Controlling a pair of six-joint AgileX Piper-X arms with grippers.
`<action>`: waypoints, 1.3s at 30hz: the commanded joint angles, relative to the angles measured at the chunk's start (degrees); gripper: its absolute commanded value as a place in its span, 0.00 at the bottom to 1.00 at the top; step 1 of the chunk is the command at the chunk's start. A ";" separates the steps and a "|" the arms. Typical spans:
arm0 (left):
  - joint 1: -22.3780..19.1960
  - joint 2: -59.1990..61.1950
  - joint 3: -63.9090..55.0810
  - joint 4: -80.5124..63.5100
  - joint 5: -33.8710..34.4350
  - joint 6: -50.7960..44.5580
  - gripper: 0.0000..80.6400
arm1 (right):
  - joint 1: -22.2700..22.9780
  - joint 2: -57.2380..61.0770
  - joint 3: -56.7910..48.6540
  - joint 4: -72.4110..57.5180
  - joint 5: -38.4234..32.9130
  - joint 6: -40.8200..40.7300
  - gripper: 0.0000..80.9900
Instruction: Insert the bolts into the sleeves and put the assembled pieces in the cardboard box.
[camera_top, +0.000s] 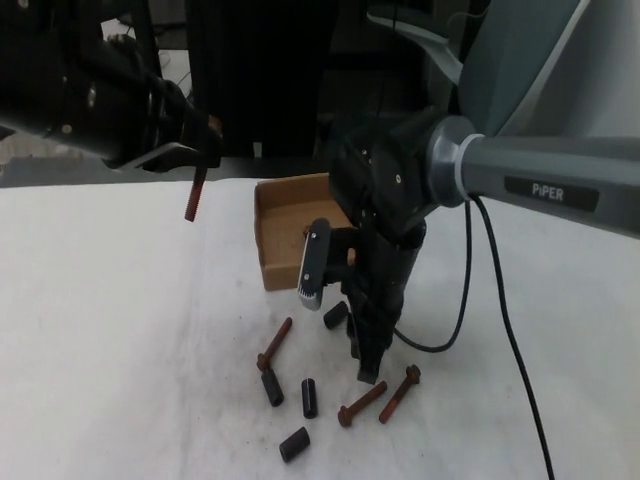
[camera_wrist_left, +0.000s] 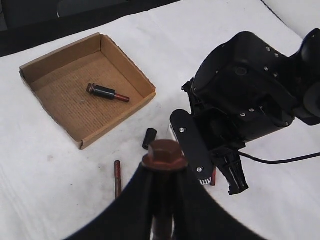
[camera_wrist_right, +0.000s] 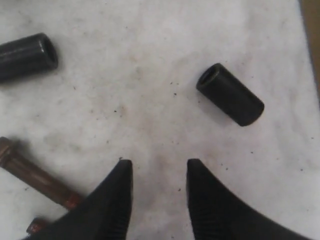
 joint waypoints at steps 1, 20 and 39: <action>0.03 -0.84 -0.08 -0.67 0.24 0.57 0.00 | 0.16 -0.18 -0.37 -1.97 0.28 -2.41 0.45; 0.03 -0.84 0.55 -0.79 0.24 0.87 0.00 | 0.16 -0.18 -0.49 -6.40 1.01 -3.96 0.45; 0.03 -0.84 2.87 -2.89 0.24 0.70 0.00 | 0.32 -0.18 -0.70 4.53 -14.47 27.64 0.45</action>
